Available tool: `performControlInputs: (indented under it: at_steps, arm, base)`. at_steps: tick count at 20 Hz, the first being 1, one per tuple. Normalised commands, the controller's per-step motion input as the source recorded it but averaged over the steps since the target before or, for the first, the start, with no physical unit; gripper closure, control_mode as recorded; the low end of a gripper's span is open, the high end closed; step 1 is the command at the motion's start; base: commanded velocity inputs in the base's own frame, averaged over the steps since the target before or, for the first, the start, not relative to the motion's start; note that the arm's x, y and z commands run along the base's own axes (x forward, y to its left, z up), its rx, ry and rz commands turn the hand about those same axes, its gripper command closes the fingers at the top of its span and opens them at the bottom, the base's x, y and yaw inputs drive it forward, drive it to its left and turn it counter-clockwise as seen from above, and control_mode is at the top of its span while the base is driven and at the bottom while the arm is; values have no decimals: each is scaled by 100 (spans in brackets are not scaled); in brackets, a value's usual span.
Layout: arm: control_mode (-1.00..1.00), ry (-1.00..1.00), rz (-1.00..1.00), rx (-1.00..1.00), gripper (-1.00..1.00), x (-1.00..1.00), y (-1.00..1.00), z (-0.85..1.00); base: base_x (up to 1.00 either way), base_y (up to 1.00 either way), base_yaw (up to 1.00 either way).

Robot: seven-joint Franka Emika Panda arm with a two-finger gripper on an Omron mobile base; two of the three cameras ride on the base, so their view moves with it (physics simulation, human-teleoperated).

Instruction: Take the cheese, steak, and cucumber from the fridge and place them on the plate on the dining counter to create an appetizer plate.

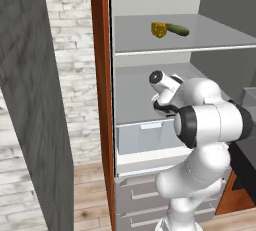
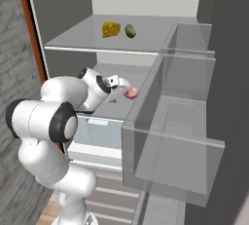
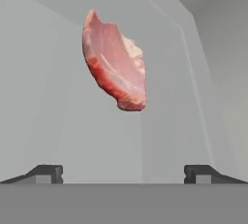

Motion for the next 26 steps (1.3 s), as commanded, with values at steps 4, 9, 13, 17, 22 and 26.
performControlInputs:
  at_steps: [4,9,13,17,22,26]
  arm:
    - [-100,0,0,0,-100,49,0,-5]
    - [-100,0,0,0,-100,44,-8,-3]
    - [-100,-1,0,0,-100,39,-16,-8]
    - [-100,-1,0,0,-100,32,-20,-20]
    - [-100,-2,0,0,-100,31,-13,-26]
    - [-100,-3,0,0,-100,36,-10,-34]
  base:
    - [0,0,0]
    - [0,0,0]
    - [0,0,0]
    - [0,0,0]
    - [0,0,0]
    - [0,0,0]
